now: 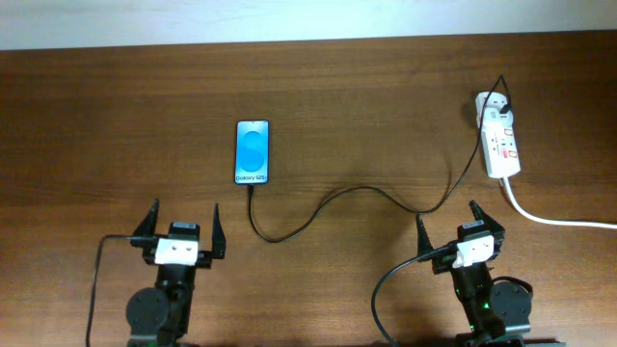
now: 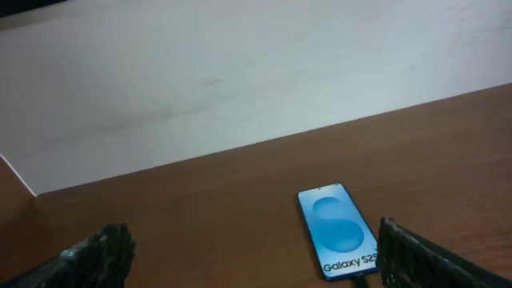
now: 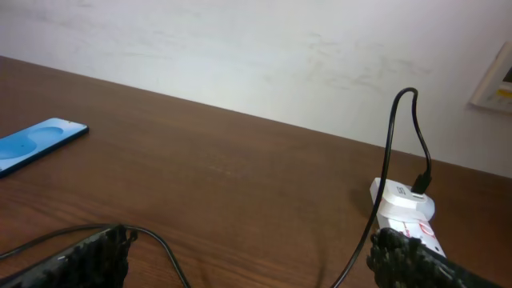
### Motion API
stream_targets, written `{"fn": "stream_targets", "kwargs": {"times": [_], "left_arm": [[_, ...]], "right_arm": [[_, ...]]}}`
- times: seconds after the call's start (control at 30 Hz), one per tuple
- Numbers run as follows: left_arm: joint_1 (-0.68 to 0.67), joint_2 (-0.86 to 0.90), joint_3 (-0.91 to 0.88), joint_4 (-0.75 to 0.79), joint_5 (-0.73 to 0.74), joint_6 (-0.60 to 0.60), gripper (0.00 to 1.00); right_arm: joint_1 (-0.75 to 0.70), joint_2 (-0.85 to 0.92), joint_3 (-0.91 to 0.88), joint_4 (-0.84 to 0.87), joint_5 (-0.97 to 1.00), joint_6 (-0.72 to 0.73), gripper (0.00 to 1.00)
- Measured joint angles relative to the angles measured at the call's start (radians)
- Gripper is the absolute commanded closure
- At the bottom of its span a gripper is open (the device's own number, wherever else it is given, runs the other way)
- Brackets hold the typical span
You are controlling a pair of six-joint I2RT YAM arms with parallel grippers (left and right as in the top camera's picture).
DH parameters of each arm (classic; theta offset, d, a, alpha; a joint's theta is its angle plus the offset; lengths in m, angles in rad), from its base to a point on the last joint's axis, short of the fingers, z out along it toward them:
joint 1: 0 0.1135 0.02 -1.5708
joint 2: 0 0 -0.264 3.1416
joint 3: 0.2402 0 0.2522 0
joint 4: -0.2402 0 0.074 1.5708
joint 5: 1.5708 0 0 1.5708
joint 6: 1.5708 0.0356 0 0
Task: Plug charger to phone and switch on socket
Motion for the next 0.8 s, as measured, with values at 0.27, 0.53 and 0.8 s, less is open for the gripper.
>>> {"fn": "stream_targets", "kwargs": {"times": [0.27,0.53,0.8], "left_arm": [[0.000,-0.203,-0.059,-0.222,-0.008,0.009,0.01],[-0.001,-0.205,-0.059,-0.222,-0.008,0.009,0.01],[-0.001,-0.205,-0.059,-0.222,-0.008,0.009,0.01]], "right_arm": [[0.000,0.000,0.000,0.000,0.000,0.000,0.02],[0.000,0.000,0.000,0.000,0.000,0.000,0.01],[0.000,0.000,0.000,0.000,0.000,0.000,0.02]]}}
